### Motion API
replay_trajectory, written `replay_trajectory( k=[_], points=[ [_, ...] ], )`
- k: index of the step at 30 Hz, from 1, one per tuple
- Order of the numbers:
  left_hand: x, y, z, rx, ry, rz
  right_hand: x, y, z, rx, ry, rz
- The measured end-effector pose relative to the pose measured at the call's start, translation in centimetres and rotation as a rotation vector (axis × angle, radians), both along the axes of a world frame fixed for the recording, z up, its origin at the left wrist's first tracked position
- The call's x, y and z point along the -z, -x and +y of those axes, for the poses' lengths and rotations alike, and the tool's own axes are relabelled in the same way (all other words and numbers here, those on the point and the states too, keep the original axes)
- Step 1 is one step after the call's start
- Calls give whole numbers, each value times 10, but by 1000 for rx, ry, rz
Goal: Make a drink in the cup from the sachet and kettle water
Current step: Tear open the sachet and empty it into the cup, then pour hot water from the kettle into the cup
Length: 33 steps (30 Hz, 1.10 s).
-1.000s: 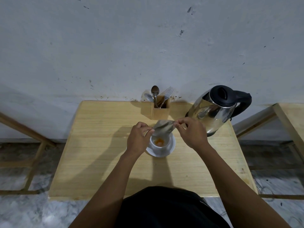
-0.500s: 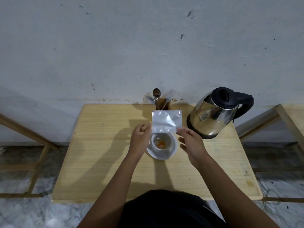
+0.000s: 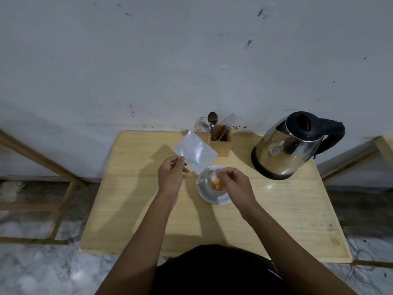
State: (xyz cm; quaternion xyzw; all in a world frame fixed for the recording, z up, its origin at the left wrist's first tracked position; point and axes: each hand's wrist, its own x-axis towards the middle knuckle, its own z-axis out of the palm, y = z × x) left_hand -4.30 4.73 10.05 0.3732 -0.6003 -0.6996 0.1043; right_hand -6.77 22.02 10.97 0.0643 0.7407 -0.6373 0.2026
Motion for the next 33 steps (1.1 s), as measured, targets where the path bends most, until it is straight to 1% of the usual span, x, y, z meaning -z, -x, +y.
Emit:
replay_trajectory(
  k=[3, 5, 6, 8, 10, 12, 14, 16, 18, 21, 23, 27, 30, 33],
  points=[
    [17, -8, -22, -17, 202, -84, 18, 10, 9, -73, -302, 231],
    [33, -13, -33, -2, 313, -146, 25, 17, 14, -176, -460, 294],
    [42, -17, -38, 22, 371, -184, 27, 20, 16, -229, -508, 295],
    [59, -24, -43, 82, 456, -275, 32, 25, 17, -313, -541, 250],
    [75, -27, -44, 131, 488, -343, 39, 27, 17, -385, -563, 210],
    [86, -28, -41, 158, 561, -411, 44, 29, 16, -424, -585, 188],
    [96, -30, -35, 217, 791, -476, 47, 28, 14, -441, -568, 161],
    [105, -35, -28, 320, 1007, -455, 46, 28, 12, -467, -572, 147],
    [113, -41, -21, 462, 1113, -398, 46, 28, 10, -484, -610, 174],
    [125, -47, -20, 684, 1191, -371, 51, 32, 8, -496, -671, 218],
    [131, -49, -22, 753, 1238, -398, 55, 32, 9, -507, -699, 227],
    [129, -48, -21, 756, 1235, -429, 58, 32, 10, -511, -704, 275],
    [122, -46, -18, 743, 1224, -434, 58, 33, 10, -527, -703, 275],
    [106, -40, -10, 618, 1159, -423, 51, 35, 13, -528, -685, 265]
  ],
)
